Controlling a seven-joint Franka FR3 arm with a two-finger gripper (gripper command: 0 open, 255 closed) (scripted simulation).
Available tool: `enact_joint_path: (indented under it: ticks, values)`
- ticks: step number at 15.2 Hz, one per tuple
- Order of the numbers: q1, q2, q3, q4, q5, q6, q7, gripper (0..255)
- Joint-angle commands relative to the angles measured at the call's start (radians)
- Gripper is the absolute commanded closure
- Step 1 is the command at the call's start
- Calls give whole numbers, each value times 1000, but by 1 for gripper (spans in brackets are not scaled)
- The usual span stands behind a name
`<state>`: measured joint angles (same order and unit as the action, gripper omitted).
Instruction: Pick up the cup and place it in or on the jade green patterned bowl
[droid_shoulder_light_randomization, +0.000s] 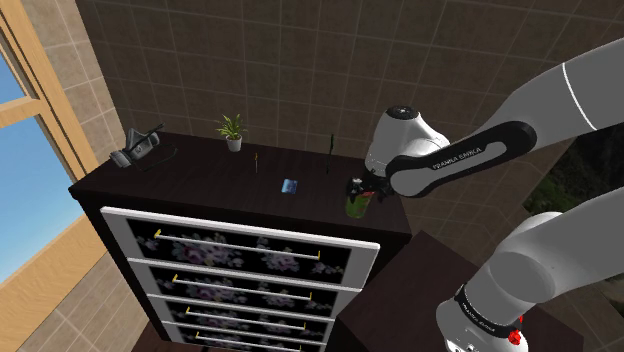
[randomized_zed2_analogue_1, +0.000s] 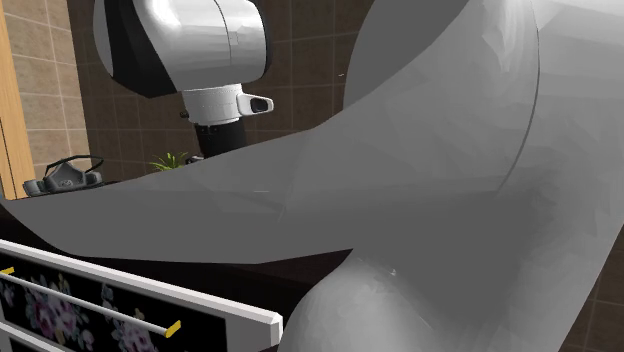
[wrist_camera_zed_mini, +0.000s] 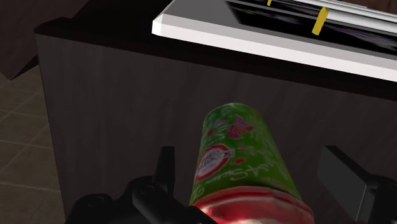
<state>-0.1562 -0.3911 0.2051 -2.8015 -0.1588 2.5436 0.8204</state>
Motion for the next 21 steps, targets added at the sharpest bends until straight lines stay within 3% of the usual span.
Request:
enact_joint_path:
  ticks: [1, 2, 11, 12, 16, 17, 21]
  values:
    - [0, 0, 0, 0, 0, 0, 0, 0]
    - [0, 0, 0, 0, 0, 0, 0, 255]
    - [0, 0, 0, 0, 0, 0, 0, 255]
    - [0, 0, 0, 0, 0, 0, 0, 0]
    - [62, 122, -141, 303, 96, -391, -378, 0]
    - [61, 137, -145, 332, 101, -421, -404, 0]
    - [57, 163, -144, 298, 97, -362, -401, 0]
